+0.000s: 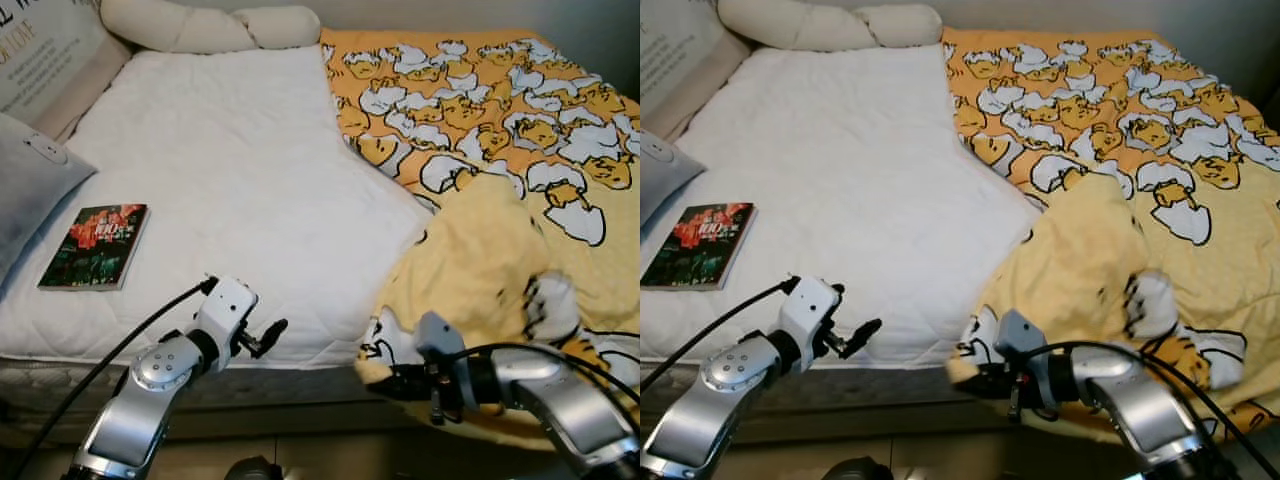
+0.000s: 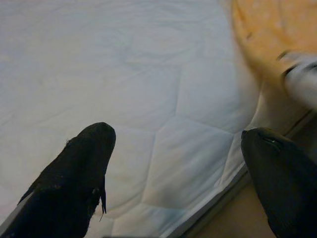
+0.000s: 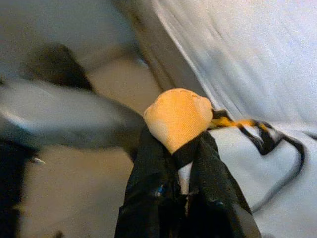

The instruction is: Clean up the room

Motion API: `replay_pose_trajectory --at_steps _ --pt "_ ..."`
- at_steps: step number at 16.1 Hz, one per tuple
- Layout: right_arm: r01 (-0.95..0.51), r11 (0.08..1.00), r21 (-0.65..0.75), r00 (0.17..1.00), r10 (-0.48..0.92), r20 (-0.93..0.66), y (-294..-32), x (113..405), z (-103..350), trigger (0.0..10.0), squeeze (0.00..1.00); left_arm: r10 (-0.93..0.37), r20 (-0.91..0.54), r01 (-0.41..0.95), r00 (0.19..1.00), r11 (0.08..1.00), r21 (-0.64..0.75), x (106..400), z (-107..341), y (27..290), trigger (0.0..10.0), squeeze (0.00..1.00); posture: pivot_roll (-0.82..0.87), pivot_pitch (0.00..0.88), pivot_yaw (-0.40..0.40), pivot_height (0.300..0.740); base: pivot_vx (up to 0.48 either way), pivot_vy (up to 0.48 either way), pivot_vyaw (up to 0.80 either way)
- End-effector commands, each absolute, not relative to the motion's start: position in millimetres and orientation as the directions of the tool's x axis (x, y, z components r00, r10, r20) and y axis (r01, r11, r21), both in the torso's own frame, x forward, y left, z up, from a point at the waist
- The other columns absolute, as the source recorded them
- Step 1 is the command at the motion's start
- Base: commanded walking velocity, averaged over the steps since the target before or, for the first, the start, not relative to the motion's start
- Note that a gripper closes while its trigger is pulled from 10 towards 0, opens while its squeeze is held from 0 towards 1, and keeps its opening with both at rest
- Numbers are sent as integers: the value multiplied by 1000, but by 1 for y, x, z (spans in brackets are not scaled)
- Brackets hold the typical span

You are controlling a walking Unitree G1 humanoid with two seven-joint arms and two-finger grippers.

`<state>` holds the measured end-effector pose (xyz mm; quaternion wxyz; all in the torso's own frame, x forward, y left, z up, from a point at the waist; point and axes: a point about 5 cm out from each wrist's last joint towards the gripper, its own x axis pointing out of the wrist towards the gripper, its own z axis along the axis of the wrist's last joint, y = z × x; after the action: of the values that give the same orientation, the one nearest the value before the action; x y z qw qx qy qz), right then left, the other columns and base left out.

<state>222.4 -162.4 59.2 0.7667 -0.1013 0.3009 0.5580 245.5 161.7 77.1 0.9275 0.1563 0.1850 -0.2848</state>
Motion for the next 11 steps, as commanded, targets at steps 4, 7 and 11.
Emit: replay_pose_trajectory --at_steps 4,7,11 --pt "-924 357 138 117 607 -786 -186 203 31 10000 1000 -491 -431 611 756 766 199 249 77 156 10000 220 28 0 37 740 0 0 0" --pt "-937 279 211 31 667 -744 -182 188 38 10000 1000 -496 -436 618 751 760 201 249 76 157 10000 220 24 0 38 740 0 0 0" --pt "-937 316 147 77 599 -797 -198 189 43 10000 1000 -497 -439 622 749 756 205 251 76 158 10000 220 25 0 36 740 0 0 0"
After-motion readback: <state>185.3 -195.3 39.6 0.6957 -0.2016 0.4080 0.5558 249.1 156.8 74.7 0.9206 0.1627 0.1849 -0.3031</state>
